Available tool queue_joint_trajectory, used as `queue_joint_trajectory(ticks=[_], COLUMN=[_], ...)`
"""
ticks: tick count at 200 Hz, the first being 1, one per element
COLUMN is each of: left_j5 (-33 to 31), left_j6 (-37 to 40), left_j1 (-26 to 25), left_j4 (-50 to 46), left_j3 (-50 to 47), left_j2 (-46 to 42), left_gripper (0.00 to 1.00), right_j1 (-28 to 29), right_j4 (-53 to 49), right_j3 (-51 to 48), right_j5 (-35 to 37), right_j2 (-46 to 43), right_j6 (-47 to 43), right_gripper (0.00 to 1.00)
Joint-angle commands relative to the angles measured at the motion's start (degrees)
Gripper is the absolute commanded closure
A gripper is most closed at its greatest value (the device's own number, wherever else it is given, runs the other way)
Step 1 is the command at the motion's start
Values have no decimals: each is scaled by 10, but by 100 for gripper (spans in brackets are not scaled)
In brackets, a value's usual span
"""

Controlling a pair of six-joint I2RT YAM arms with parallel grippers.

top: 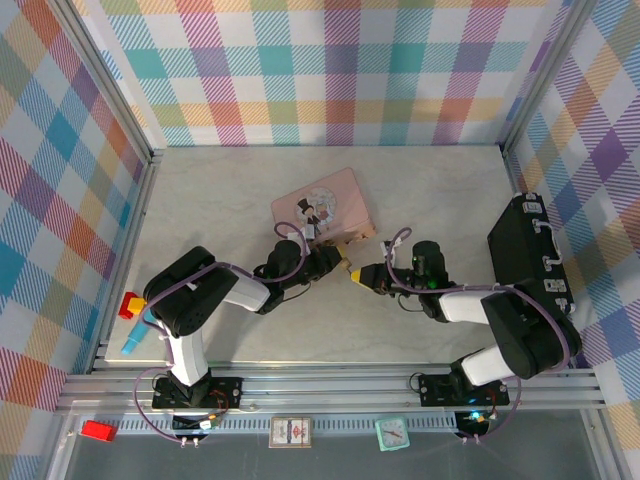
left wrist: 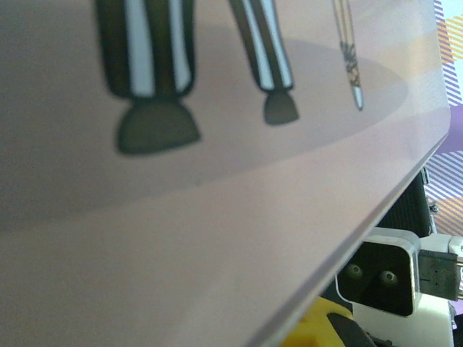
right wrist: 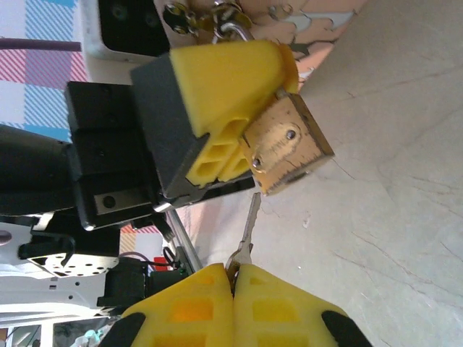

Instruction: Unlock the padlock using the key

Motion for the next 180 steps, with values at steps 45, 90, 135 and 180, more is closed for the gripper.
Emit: queue_joint_trajectory(ticks=[45,90,135,180], left_j5=[27,21,21,17], left_j6=[-100,-108,-115,-116], left_j1=[13,30,38,51], left_j4=[10,18,27,34], left_j3=[-4,0,3,-4], left_j2=[-5,-1,4,7], left_gripper=[100,100,100,100], right_j1=[-12,-13,-13,-14], right_j4=[163,265,363,363], right_j3=[-24,-23,-16,-10], right_j5=[-18,-18,-23,-29], right_j2=[68,131,197,194], right_j6=[90,142,192,192], right_gripper=[100,100,100,100])
